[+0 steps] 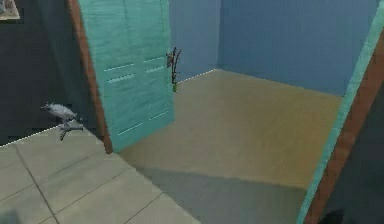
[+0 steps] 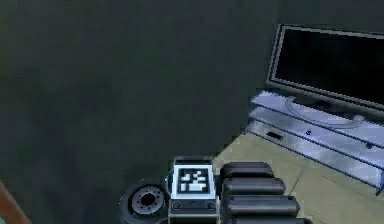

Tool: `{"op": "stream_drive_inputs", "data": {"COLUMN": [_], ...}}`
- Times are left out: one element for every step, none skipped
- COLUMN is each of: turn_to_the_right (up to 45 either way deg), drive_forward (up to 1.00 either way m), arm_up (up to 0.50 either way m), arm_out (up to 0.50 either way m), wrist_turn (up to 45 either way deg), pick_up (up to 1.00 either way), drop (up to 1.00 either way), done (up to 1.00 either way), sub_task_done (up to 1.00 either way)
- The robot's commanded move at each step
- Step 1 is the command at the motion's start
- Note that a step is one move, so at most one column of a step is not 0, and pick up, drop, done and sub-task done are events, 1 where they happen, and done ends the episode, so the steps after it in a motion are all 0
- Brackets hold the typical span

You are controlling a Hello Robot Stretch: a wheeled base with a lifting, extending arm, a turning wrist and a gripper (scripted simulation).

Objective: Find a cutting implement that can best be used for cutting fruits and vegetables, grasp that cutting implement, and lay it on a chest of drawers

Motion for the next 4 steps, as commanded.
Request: {"op": "stream_drive_inputs", "data": {"turn_to_the_right": [0.0,39.0,0.0,6.0], "drive_forward": [0.8,0.0,1.0,0.0], "arm_up": [0.0,0.0,0.0,0.0], "arm_out": [0.0,0.0,0.0,0.0], "wrist_turn": [0.0,0.0,0.0,0.0], "pick_up": [0.0,0.0,0.0,0.0], "drop": [0.0,0.0,0.0,0.0], "done": [0.0,0.0,0.0,0.0], "sub_task_done": [0.0,0.0,0.0,0.0]}}
